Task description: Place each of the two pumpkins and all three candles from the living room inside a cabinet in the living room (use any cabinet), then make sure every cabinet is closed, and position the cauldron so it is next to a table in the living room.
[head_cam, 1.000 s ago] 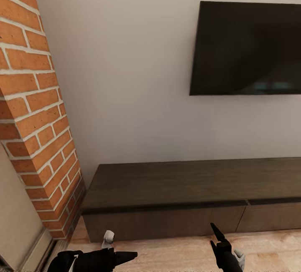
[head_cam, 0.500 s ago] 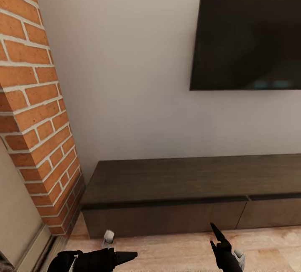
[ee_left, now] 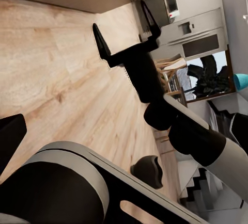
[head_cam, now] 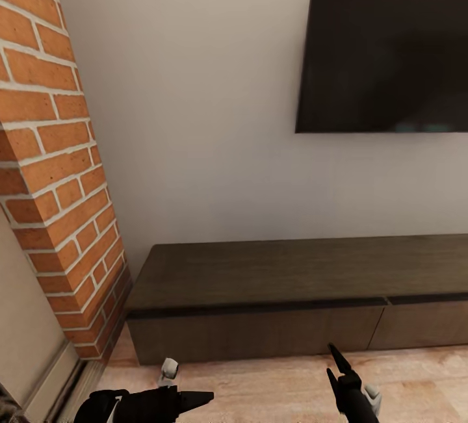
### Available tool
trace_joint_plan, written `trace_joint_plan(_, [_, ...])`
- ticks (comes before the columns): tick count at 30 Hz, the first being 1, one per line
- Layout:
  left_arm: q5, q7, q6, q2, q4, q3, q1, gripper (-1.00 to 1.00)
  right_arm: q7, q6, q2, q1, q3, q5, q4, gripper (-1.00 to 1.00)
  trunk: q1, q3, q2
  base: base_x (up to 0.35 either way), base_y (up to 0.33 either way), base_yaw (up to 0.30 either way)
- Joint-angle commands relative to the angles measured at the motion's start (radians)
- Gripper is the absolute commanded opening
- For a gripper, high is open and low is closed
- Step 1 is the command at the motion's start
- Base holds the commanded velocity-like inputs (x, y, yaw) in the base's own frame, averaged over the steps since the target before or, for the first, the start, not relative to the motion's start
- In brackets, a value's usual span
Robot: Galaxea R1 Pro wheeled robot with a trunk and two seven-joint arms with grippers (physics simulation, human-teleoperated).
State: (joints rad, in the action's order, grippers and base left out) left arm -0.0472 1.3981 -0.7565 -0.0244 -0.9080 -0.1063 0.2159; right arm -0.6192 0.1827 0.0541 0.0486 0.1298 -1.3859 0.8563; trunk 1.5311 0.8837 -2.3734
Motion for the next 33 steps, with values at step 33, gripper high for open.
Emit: trace_joint_plan(33, [-0.002,0.003,-0.011,-0.002,0.000,-0.001,0.000,1.00,-0.082,0.011,0.000,0.000,0.001,-0.007,0.000,1.00,0.075,0.112,-0.130,0.000,0.000,0.000])
